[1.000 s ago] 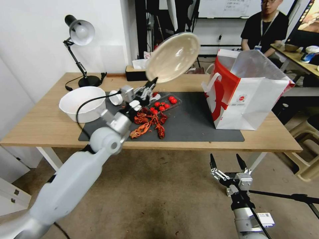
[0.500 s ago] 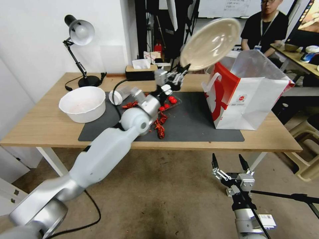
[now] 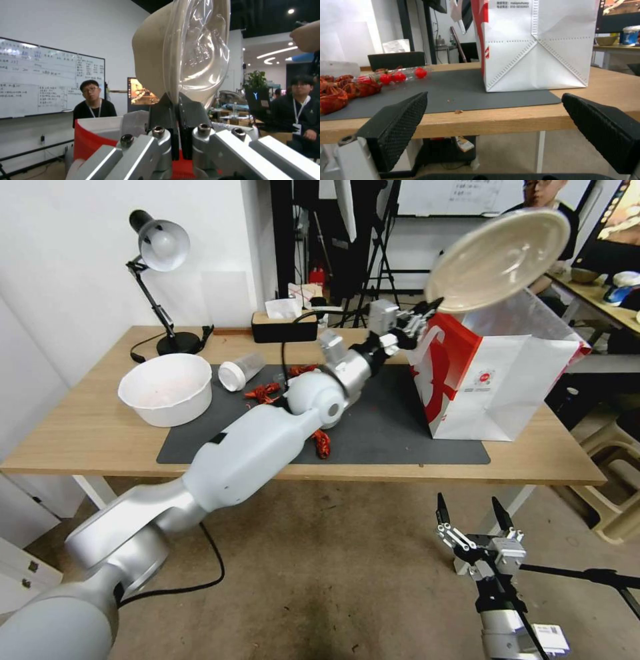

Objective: Pick up the trash from the table and place it into the takeout bag.

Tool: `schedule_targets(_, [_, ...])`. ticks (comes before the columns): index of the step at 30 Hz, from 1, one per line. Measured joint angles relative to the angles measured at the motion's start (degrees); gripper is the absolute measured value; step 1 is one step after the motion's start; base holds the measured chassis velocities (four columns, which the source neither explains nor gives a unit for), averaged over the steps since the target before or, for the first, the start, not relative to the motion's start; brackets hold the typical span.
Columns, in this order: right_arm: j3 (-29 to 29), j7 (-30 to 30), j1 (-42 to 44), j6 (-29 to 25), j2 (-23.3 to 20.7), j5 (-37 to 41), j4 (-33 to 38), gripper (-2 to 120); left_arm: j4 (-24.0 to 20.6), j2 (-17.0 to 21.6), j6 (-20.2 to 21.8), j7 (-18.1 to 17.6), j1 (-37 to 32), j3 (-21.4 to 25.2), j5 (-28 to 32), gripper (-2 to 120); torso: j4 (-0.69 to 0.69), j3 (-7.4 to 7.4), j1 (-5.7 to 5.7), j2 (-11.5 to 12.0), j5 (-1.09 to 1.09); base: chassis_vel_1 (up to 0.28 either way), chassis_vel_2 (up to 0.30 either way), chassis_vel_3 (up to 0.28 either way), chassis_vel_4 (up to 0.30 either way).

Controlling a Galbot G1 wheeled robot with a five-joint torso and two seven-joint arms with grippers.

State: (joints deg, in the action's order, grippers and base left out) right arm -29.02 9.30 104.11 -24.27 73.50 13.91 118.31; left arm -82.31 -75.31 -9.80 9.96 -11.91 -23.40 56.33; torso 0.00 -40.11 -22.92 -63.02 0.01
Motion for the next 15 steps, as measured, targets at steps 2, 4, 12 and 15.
schedule_targets(2, [-0.45,-0.21,0.52,-0.67,0.2,0.28,-0.17,100,2.91,-1.79,-0.12,-0.22,2.81,-2.69,0.03,0,0.0,0.0,0.0,0.0,0.0,0.0,0.0,0.0,0.0])
schedule_targets(4, [-0.65,-0.26,0.64,-0.95,0.2,0.53,-0.23,100,5.13,-2.9,-0.17,-0.23,4.81,-4.14,0.01,0,0.0,0.0,0.01,0.0,0.0,0.0,0.0,0.0,0.0])
schedule_targets(12, [-0.99,-0.38,0.58,-1.61,0.24,1.3,-0.42,100,14.08,-5.21,-1.95,3.39,14.63,-10.03,-4.56,0,0.0,0.0,0.0,0.0,0.0,0.0,0.0,0.0,0.0])
schedule_targets(15, [-1.04,-0.39,0.42,-1.62,0.15,1.5,-0.42,100,16.01,-5.22,-2.14,3.84,17.86,-12.18,-6.55,0,0.0,0.0,0.0,0.0,-0.01,0.0,0.0,0.0,0.0])
